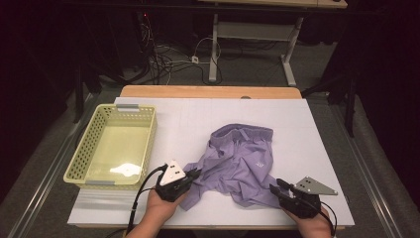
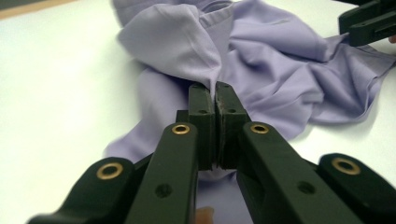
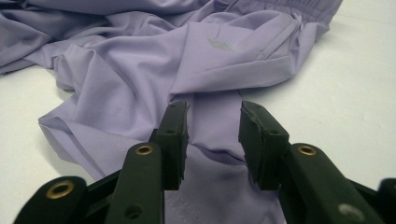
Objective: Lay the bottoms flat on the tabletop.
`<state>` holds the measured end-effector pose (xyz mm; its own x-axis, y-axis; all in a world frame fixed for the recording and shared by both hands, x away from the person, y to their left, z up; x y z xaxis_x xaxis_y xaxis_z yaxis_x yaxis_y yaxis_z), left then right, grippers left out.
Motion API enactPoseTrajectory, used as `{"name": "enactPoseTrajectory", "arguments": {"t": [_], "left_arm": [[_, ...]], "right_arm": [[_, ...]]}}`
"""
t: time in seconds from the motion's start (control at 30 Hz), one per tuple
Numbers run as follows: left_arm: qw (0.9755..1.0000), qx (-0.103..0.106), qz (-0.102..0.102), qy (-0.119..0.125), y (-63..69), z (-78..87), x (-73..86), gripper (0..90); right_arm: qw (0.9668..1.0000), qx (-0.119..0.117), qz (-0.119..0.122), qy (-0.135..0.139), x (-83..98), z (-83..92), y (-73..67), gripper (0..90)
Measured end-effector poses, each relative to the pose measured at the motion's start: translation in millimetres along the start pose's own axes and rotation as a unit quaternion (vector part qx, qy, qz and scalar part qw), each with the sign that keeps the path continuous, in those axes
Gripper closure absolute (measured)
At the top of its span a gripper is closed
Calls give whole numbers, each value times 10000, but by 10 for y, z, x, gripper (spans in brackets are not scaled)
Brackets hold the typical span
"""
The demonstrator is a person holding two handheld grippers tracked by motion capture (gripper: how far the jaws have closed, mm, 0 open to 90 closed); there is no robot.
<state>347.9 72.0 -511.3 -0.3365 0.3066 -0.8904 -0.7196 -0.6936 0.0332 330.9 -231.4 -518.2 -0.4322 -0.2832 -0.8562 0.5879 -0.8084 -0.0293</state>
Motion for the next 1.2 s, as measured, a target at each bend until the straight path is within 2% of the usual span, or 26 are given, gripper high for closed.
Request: {"name": "enactPoseTrajectory", "arguments": {"t": [0.1, 0.33, 0.43, 0.57, 0.67, 0.73, 0.77, 0.83, 0.93, 1.03, 1.2], "left_arm": [[9998, 158, 133, -32, -56, 58, 54, 855], [9997, 112, -36, -210, -70, 122, 164, 855], [9996, 101, -113, -251, -57, 161, 190, 855], [9996, 6, -74, -256, -68, 263, 231, 855], [9997, 52, -33, -246, -54, 337, 264, 855], [9997, 42, -36, -249, -51, 342, 263, 855], [9997, 44, -19, -242, -51, 337, 260, 855], [9997, 57, -26, -248, -44, 316, 252, 854], [9996, 149, -45, -224, -18, 274, 212, 854], [9995, 240, -112, -196, 29, 202, 149, 853], [9987, 398, -228, -199, 104, 65, 68, 853]], "right_arm": [[9999, 32, 98, -18, -12, -20, -33, 627], [9997, -14, 239, 25, -100, -128, -104, 580], [9995, -72, 288, -84, -111, -215, -117, 575], [9992, -127, 295, -234, -101, -314, -136, 574], [9988, -123, 362, -321, -104, -344, -141, 655], [9982, -157, 362, -456, -90, -368, -141, 767], [9980, -178, 391, -469, -90, -372, -145, 855], [9983, -103, 543, -182, -145, -318, -140, 898], [9984, 61, 544, 101, -216, -150, -69, 899], [9984, 255, 473, 190, -184, 23, 50, 898], [9979, 580, 201, 230, -45, 315, 264, 898]]}}
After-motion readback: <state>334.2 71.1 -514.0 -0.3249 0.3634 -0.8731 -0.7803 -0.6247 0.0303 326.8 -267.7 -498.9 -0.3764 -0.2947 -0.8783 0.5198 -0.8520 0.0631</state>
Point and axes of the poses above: each handheld gripper's, and its own axes: z roughly backward along the jaws, x roughly out of its underside, y roughly to its right, the point moved 8 cm from there along -z, roughly forward along the jaws, and after that the axes turned 2 degrees about -x, right-handed, at the moved point
